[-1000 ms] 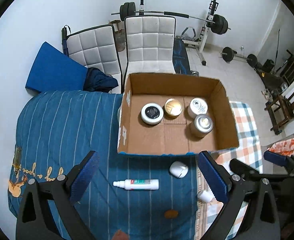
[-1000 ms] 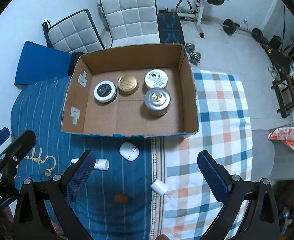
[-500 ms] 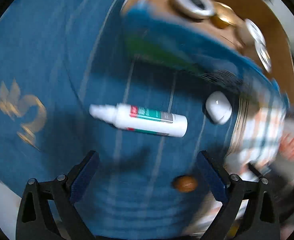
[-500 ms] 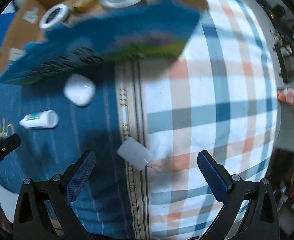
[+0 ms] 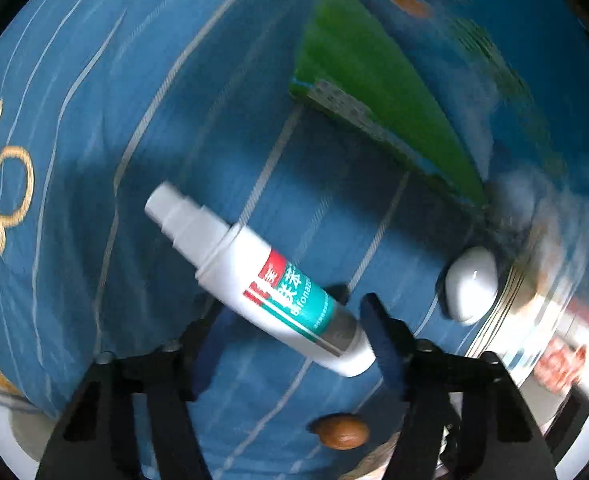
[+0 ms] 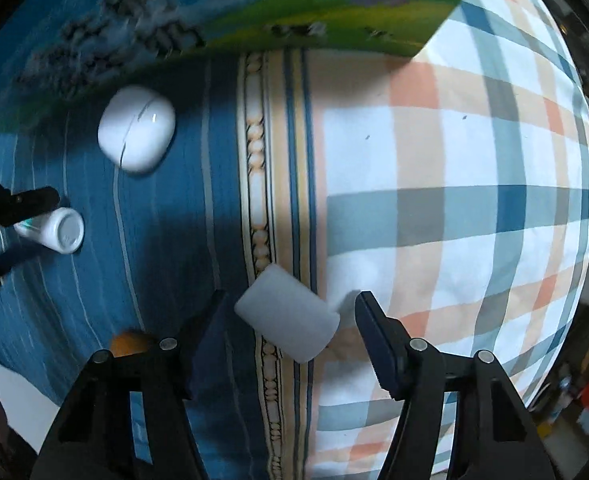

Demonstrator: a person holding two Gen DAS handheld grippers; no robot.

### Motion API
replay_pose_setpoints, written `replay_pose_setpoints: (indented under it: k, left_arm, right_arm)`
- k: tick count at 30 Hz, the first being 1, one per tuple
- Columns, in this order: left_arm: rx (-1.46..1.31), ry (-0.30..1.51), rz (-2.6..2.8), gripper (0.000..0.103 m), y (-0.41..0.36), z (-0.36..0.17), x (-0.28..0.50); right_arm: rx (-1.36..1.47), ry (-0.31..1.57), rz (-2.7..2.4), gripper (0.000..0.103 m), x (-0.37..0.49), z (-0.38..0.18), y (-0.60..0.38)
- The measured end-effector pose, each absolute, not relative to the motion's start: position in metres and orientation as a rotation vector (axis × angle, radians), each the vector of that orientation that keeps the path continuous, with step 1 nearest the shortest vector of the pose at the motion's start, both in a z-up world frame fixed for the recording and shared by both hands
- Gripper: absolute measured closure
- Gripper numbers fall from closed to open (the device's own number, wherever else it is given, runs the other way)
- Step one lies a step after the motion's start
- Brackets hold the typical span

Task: Organize rigid objects
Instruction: 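Grasp the white spray bottle with the left tool while the right tool grasps the white cup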

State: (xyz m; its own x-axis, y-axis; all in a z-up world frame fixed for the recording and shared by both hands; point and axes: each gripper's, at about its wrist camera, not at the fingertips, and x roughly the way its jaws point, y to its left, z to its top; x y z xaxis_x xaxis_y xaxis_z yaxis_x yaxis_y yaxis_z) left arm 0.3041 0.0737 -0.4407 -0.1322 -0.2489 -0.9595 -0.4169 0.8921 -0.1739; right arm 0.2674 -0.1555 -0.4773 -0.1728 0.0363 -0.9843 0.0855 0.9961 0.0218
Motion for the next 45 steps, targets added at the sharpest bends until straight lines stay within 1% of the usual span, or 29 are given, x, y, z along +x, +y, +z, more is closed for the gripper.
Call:
replay_pose_setpoints:
  k: [1, 2, 3, 5, 7, 9, 11, 15, 18, 19, 20, 21, 25, 27, 28, 29, 31, 37, 38, 39, 40, 41, 42, 45]
  left_arm:
    - [-0.48, 1.723, 0.139, 0.054, 0.07, -0.438, 0.304]
    - [-0.44, 1.727, 0.115, 0.06, 0.065, -0.438, 0.301]
    - [-0.375, 1.728, 0.091, 0.062, 0.059, -0.435, 0.297]
    - [-0.234, 1.722, 0.051, 0.069, 0.05, -0.43, 0.289]
    - [-0.052, 1.705, 0.008, 0.072, 0.039, -0.424, 0.272]
    - [0.03, 1.703, -0.014, 0.072, 0.035, -0.423, 0.258]
    - [0.04, 1.729, -0.035, 0.07, 0.035, -0.427, 0.248]
    - [-0.076, 1.738, 0.004, 0.067, 0.045, -0.435, 0.245]
    - [-0.118, 1.751, 0.032, 0.067, 0.046, -0.439, 0.25]
    - [-0.123, 1.745, 0.035, 0.067, 0.047, -0.439, 0.253]
    - [-0.135, 1.728, 0.043, 0.071, 0.047, -0.439, 0.254]
    - [-0.143, 1.72, 0.044, 0.071, 0.057, -0.437, 0.256]
    - [-0.106, 1.699, 0.019, 0.073, 0.055, -0.433, 0.253]
    - [-0.053, 1.699, 0.003, 0.073, 0.041, -0.428, 0.242]
    - [-0.031, 1.704, -0.008, 0.073, 0.038, -0.426, 0.229]
    - [-0.021, 1.71, -0.015, 0.073, 0.033, -0.426, 0.22]
    - [-0.026, 1.73, -0.036, 0.073, 0.027, -0.427, 0.2]
    - [-0.018, 1.756, -0.053, 0.072, 0.016, -0.438, 0.177]
    - [-0.013, 1.762, -0.051, 0.071, 0.015, -0.442, 0.177]
    - [-0.014, 1.76, -0.049, 0.071, 0.012, -0.443, 0.174]
    - [-0.015, 1.754, -0.045, 0.069, 0.009, -0.445, 0.173]
    - [-0.015, 1.757, -0.045, 0.064, 0.007, -0.446, 0.174]
    - [-0.022, 1.759, -0.045, 0.062, 0.01, -0.448, 0.176]
    - [-0.09, 1.757, -0.056, 0.059, 0.022, -0.447, 0.181]
  right_arm:
    - [0.082, 1.75, -0.041, 0.037, 0.266, -0.479, -0.155]
    - [0.076, 1.752, -0.036, 0.044, 0.265, -0.48, -0.154]
    - [0.069, 1.763, -0.024, 0.049, 0.264, -0.484, -0.151]
    - [0.06, 1.771, -0.013, 0.049, 0.259, -0.486, -0.15]
    - [0.048, 1.767, -0.007, 0.049, 0.255, -0.485, -0.149]
    - [0.051, 1.781, 0.003, 0.049, 0.249, -0.486, -0.145]
    - [0.057, 1.801, 0.018, 0.049, 0.244, -0.488, -0.14]
    - [0.09, 1.81, 0.016, 0.049, 0.238, -0.494, -0.137]
    - [0.086, 1.819, 0.003, 0.049, 0.237, -0.497, -0.136]
    - [0.085, 1.822, 0.001, 0.049, 0.243, -0.498, -0.136]
    - [0.094, 1.822, -0.005, 0.049, 0.244, -0.498, -0.137]
    - [0.102, 1.824, -0.007, 0.049, 0.244, -0.498, -0.136]
    - [0.231, 1.831, -0.013, 0.049, 0.237, -0.495, -0.151]
    - [0.299, 1.842, -0.004, 0.048, 0.234, -0.497, -0.161]
    - [0.307, 1.842, 0.001, 0.046, 0.233, -0.496, -0.164]
    - [0.296, 1.835, 0.0, 0.04, 0.232, -0.495, -0.166]
    - [0.24, 1.808, 0.008, 0.035, 0.236, -0.487, -0.167]
    - [-0.028, 1.764, 0.075, 0.035, 0.234, -0.48, -0.141]
    - [-0.082, 1.765, 0.093, 0.036, 0.233, -0.483, -0.134]
    - [-0.104, 1.768, 0.1, 0.039, 0.233, -0.486, -0.131]
    - [-0.11, 1.777, 0.093, 0.059, 0.233, -0.49, -0.129]
    - [-0.084, 1.793, 0.072, 0.061, 0.233, -0.493, -0.132]
    - [0.02, 1.829, 0.033, 0.062, 0.233, -0.497, -0.14]
    - [0.241, 1.865, 0.0, 0.064, 0.232, -0.502, -0.159]
